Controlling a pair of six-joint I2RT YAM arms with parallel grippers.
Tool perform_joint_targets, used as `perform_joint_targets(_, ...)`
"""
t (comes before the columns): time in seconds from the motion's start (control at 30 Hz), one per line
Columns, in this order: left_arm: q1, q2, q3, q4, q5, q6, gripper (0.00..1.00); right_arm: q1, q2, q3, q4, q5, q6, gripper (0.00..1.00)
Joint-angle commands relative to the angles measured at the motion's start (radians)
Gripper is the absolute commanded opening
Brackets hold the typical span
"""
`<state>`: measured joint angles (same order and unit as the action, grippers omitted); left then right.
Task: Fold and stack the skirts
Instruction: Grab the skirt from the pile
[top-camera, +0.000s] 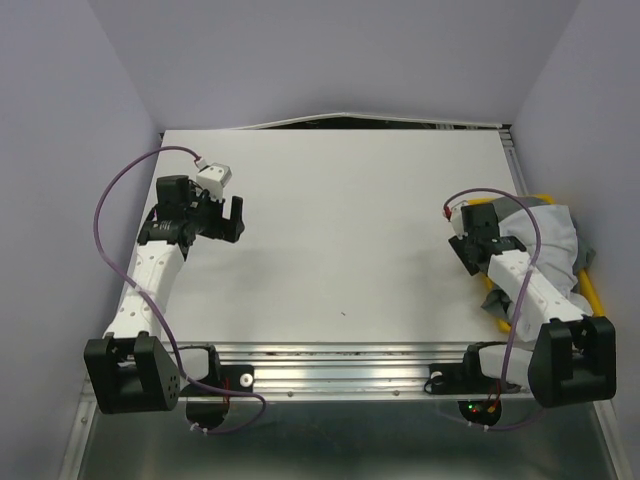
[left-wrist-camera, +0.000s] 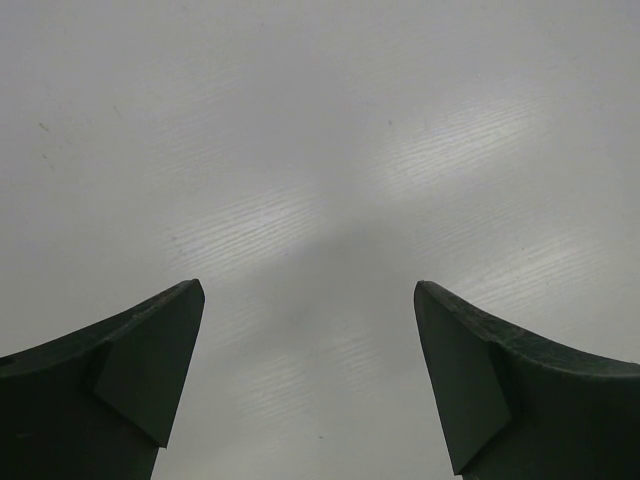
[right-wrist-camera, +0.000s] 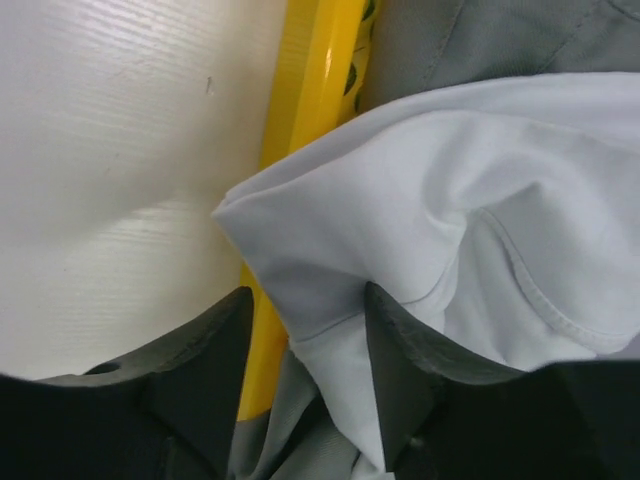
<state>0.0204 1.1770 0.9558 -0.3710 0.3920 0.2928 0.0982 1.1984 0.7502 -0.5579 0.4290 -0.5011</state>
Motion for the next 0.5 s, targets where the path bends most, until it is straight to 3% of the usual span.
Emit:
perform_joint_targets(0.0,-0.005,-0.008,0.0,0.038,0.021,-0.015,0.99,-0.003,-0.022,-0.028,0.137,0.096,-0.023,0.52)
perform_joint_targets(0.07,-0.004,-0.007,0.001,0.04,0.024,-0.018,0.99,-0.003,-0.026,-0.041,0.15,0.105,-0.037,0.46)
perform_joint_targets(0.13,-0.004,-0.005,0.008,0.038,0.03,-0.021,0.99,-0.003,-0.034,-0.048,0.156,0.108,-0.034,0.32)
perform_joint_targets(0.17,-0.005,-0.004,0.012,0.037,0.031,-0.026,0.99,-0.003,-0.049,-0.045,0.154,0.105,-0.028,0.21)
perform_joint_targets(0.27,-0.005,-0.004,0.015,0.032,0.033,-0.027,0.99,-0.003,-0.095,-0.02,0.153,0.087,-0.033,0.04)
perform_joint_targets(0.47,-0.005,-0.007,0.031,0.018,0.042,-0.026,0.99,-0.003,-0.158,0.104,0.108,0.033,-0.045,0.01)
